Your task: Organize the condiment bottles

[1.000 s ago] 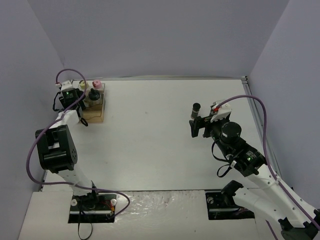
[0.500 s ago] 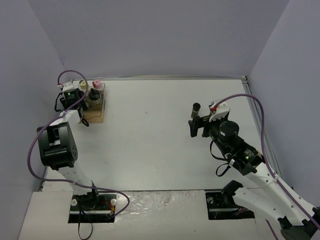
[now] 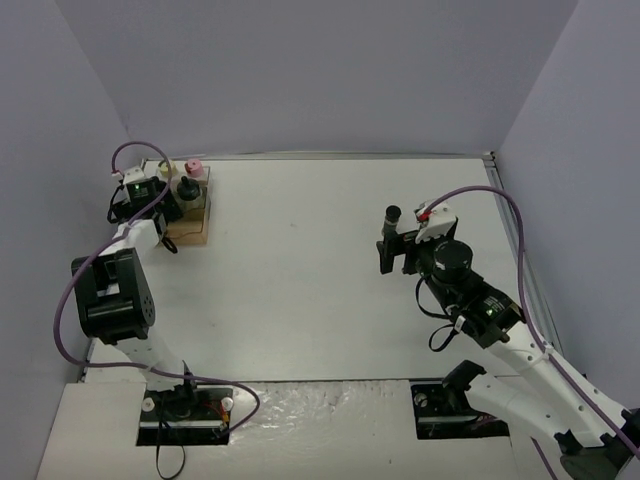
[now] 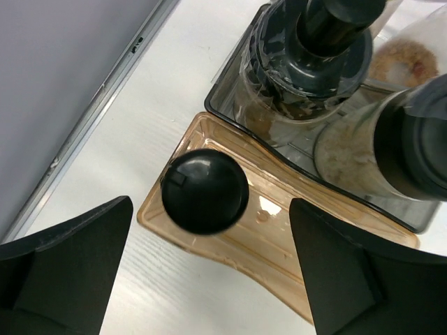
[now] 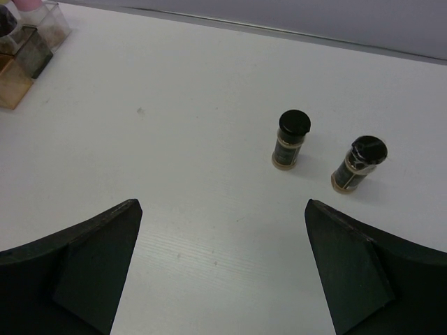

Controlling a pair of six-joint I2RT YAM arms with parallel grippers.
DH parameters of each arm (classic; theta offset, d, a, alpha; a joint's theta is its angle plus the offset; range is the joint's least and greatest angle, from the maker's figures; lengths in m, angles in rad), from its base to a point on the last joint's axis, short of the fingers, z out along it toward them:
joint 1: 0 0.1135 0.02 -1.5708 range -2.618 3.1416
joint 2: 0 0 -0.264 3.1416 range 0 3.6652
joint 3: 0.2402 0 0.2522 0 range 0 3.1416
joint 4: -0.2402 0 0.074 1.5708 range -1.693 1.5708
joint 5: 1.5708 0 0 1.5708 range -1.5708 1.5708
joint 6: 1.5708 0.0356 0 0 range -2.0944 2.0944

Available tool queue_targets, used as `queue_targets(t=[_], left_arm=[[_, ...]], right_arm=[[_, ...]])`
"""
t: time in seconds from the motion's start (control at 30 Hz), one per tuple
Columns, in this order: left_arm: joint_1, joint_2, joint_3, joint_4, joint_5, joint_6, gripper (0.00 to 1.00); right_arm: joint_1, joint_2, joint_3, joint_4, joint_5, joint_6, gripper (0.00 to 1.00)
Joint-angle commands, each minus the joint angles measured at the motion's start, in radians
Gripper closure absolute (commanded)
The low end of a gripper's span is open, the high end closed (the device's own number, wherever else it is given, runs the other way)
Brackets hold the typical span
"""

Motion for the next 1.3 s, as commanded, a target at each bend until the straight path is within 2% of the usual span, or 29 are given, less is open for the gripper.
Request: queue_targets(t=[0.0,0.1,0.33,0.47,0.63,0.77,0.97,1.07,1.1,1.27], left_arm=[[-0.001,-0.178,0.098,-0.122,0.037,-0.076,0.04],[-0.022,-0.253,0.098,-0.198,0.066,-0.104,0.03],[-0.199,-0.436,0.045,-0.261,0.129,-0.042,0.03],[-0.313,-0.479,0.011,-0.268,0.251,0.032,0.03],[-0.464,-0.504,-0.037,-0.254,0.252,0.121,0.03],[-0.483,-0.484,-0.030,-0.291,0.237,0.130,0.03],[-0.484,-0.493,-0.036,-0.286,0.223,0.121,0.03],[-0.484,-0.498,-0.034,-0.287,0.220,0.121,0.03],[-0.484,-0.503,-0.034,-0.287,0.220,0.119,0.03],[-0.483,-0.514,-0.039,-0.282,0.217,0.122,0.03]], right_arm=[[-0.024,0.119,0.071,0.039,0.084,0.054,0.00],[-0.050,0.211,0.111,0.036,0.093,0.083,0.00],[-0.196,0.524,0.256,0.064,0.059,0.116,0.04],[-0.274,0.685,0.335,0.120,-0.019,0.114,0.11],[-0.313,0.867,0.436,0.139,-0.052,0.093,0.14],[-0.325,0.964,0.466,0.151,-0.062,0.093,0.19],[-0.334,1.034,0.458,0.187,-0.066,0.096,0.34],[-0.334,1.041,0.443,0.214,-0.093,0.075,0.48],[-0.329,1.039,0.435,0.222,-0.105,0.070,0.56],[-0.277,1.034,0.426,0.270,-0.161,0.017,0.77]])
